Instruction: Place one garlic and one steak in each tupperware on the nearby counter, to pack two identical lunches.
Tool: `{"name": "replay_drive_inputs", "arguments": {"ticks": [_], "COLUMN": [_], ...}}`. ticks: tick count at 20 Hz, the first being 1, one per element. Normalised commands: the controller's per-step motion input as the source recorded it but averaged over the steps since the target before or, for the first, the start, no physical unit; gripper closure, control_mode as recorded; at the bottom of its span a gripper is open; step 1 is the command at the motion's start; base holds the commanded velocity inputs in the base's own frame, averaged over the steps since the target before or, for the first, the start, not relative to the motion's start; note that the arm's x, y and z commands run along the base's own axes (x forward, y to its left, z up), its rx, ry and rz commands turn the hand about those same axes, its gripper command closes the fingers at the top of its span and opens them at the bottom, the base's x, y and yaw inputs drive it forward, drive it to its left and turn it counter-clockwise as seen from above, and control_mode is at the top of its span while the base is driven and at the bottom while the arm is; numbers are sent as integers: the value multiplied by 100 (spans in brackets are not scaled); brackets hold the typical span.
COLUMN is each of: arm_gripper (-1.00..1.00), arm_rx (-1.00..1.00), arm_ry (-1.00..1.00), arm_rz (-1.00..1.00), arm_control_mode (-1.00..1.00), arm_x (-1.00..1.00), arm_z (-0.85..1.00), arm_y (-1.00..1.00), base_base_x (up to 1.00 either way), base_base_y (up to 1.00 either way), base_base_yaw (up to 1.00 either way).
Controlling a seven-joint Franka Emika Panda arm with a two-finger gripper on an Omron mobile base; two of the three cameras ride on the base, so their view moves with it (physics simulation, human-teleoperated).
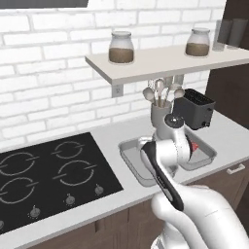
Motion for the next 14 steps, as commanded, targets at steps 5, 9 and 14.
{"name": "replay_drive_inputs", "arguments": {"ticks": [5, 9, 14], "arm_gripper": [100, 100, 100], "arm_rx": [0, 0, 0], "arm_ry": [12, -1, -1], "arm_rz": [0, -2, -4], "arm_control_mode": [-100, -100, -100], "arm_x": [40, 34, 33], "arm_z": [-44, -26, -42], "arm_y": [17, 1, 0], "base_base_x": [0, 0, 0], "base_base_y": [0, 0, 0], "base_base_yaw": [0, 0, 0]}}
